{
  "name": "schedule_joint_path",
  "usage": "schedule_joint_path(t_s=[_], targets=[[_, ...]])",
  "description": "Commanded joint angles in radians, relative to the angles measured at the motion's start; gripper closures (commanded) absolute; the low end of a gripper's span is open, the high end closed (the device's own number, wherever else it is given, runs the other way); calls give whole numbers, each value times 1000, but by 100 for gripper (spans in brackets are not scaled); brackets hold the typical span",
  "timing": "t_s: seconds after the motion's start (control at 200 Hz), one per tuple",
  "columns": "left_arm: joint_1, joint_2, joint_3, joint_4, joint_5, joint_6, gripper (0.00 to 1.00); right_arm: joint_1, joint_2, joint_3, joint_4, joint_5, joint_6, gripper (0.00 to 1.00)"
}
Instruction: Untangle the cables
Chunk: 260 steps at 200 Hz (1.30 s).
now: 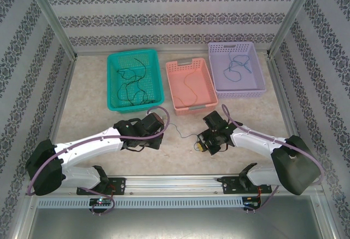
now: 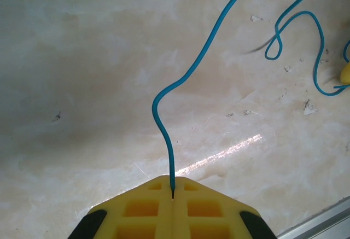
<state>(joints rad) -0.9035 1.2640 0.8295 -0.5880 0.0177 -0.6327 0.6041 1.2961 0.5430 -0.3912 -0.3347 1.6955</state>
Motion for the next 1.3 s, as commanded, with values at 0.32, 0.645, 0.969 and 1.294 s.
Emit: schedule_joint_path(t_s=[0.32,0.645,0.969,1.294], targets=[[-24,11,10,56,-1,32,100,-17,-212,158,-21,134,235,100],[-138,84,25,211,-124,65,100,-68,-170,515,-15,455,523,100],[-257,288,116,319,-224,138,100,-177,111,960,131,510,780,100],[-355,558,316,300,-272,207,100,-237,421,1476,158,553,898,100]])
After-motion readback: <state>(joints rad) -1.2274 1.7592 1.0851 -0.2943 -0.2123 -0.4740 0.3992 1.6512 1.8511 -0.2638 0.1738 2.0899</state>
